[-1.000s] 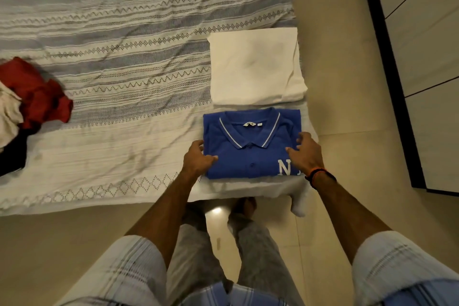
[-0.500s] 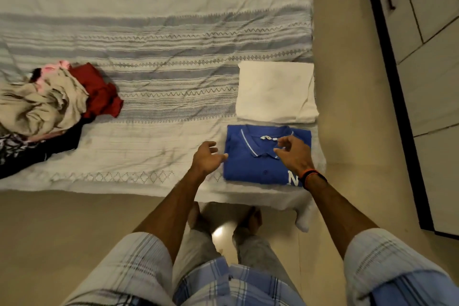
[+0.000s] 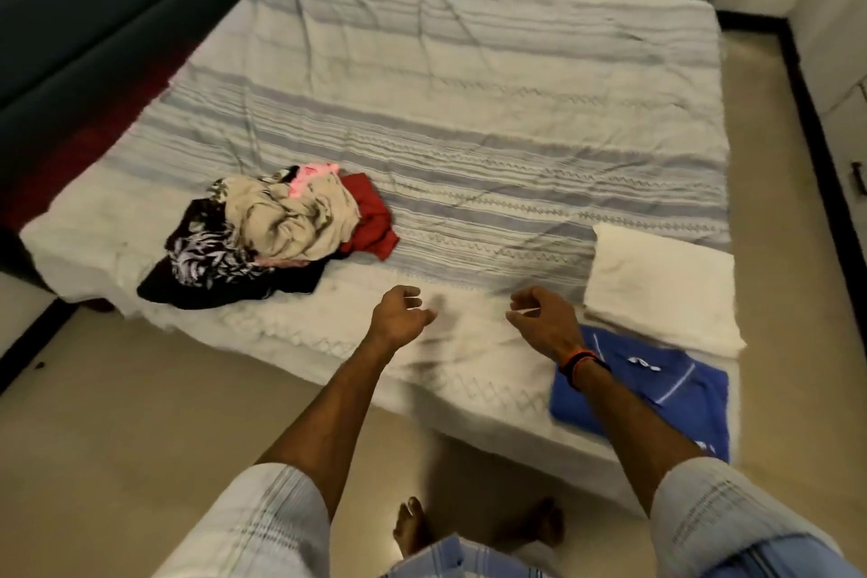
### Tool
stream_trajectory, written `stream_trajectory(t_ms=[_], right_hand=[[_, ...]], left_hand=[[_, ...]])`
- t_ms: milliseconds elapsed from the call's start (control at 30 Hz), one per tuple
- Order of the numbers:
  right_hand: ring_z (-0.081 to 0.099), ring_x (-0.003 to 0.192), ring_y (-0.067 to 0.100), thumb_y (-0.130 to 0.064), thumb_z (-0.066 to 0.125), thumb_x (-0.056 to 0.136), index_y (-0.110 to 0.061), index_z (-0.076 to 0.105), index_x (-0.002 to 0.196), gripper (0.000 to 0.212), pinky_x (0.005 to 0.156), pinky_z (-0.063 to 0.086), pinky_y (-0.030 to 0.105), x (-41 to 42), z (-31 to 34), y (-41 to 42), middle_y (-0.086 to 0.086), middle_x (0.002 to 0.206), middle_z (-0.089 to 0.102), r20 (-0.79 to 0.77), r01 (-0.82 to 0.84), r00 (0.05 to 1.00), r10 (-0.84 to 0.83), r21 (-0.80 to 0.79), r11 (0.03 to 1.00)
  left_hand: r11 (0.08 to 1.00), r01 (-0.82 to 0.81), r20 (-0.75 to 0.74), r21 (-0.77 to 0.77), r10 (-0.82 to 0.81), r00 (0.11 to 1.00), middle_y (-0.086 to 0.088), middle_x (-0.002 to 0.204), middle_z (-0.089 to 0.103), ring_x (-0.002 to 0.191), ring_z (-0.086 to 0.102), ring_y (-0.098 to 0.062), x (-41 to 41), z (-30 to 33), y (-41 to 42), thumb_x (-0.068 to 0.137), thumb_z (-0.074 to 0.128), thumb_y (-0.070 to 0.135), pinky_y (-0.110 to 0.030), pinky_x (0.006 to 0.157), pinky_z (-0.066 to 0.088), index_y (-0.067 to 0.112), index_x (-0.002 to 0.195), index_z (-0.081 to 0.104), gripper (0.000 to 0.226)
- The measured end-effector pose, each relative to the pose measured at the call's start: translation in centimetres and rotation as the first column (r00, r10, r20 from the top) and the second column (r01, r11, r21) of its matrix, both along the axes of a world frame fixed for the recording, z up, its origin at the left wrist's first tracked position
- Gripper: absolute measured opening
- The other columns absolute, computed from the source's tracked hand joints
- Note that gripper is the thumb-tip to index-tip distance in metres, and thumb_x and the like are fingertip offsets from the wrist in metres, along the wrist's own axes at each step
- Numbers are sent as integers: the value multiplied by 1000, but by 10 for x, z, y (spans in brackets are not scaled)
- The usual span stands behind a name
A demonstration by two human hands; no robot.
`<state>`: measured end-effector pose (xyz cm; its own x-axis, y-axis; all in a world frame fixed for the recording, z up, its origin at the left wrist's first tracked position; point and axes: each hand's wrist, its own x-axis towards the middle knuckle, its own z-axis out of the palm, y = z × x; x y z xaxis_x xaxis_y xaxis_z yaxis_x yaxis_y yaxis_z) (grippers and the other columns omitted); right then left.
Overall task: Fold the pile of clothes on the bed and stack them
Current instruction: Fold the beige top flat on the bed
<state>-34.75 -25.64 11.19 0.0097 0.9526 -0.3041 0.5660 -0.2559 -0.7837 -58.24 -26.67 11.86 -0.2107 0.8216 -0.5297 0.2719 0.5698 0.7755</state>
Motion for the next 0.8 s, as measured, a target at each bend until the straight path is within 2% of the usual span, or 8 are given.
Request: stream_trajectory(t_ms=[233, 367, 567, 633, 733, 767, 800], right_hand=[[64, 85, 16, -12, 73, 85, -8, 66, 110, 26, 66, 42, 12, -118, 16, 39, 1, 101, 67, -7, -105, 994, 105, 52, 993], [66, 85, 16, -13, 73, 84, -8, 67, 109, 26, 70, 44, 17, -171, 13, 74, 1, 101, 69, 12, -186, 983, 185, 62, 981], [65, 88, 18, -14, 72, 83, -9, 68, 105, 23, 76, 44, 24, -246, -5, 144, 0, 100, 68, 32, -309, 951, 308, 37, 950], [64, 93, 18, -14, 71, 84, -11, 68, 106, 22, 79, 43, 24, -263, -8, 159, -2, 98, 67, 40, -332, 943, 331, 24, 943], [64, 100, 23, -16, 69, 85, -9, 68, 103, 19, 90, 50, 34, -302, -17, 195, 3, 105, 71, 61, -441, 895, 441, -24, 897], [64, 100, 23, -15, 68, 85, -9, 69, 102, 18, 90, 51, 31, -310, -20, 203, 5, 106, 72, 57, -448, 892, 449, -40, 893], [64, 97, 18, -14, 68, 85, -10, 69, 102, 17, 85, 50, 19, -319, -21, 209, 4, 105, 72, 30, -451, 891, 453, -54, 891]], left_hand=[[991, -129, -14, 23, 130, 991, -9, 118, 63, 109, 62, -26, -114, 7, 16, 84, 75, 13, -37, 90, 51, 9, 123, 57, 43], [982, -190, -22, 17, 191, 981, -8, 110, 63, 98, 60, -22, -156, 2, 35, 85, 75, 11, -39, 88, 51, 6, 120, 57, 40], [960, -280, -63, 4, 280, 958, -6, 107, 65, 102, 61, -22, -217, -6, 73, 83, 77, 13, -40, 92, 51, 10, 112, 59, 34], [951, -309, -83, -12, 307, 948, -4, 101, 65, 99, 61, -20, -232, -6, 79, 83, 76, 11, -38, 91, 52, 10, 108, 63, 29], [930, -368, -116, -5, 365, 924, 2, 87, 63, 90, 61, -19, -262, -10, 100, 83, 75, 9, -42, 93, 51, 8, 101, 64, 21], [929, -370, -121, -4, 367, 922, 2, 83, 62, 87, 60, -19, -269, -11, 105, 83, 74, 8, -43, 94, 50, 6, 101, 64, 21], [927, -375, -124, -13, 371, 920, 2, 81, 62, 86, 59, -19, -275, -12, 109, 84, 73, 7, -43, 96, 49, 4, 102, 64, 21]])
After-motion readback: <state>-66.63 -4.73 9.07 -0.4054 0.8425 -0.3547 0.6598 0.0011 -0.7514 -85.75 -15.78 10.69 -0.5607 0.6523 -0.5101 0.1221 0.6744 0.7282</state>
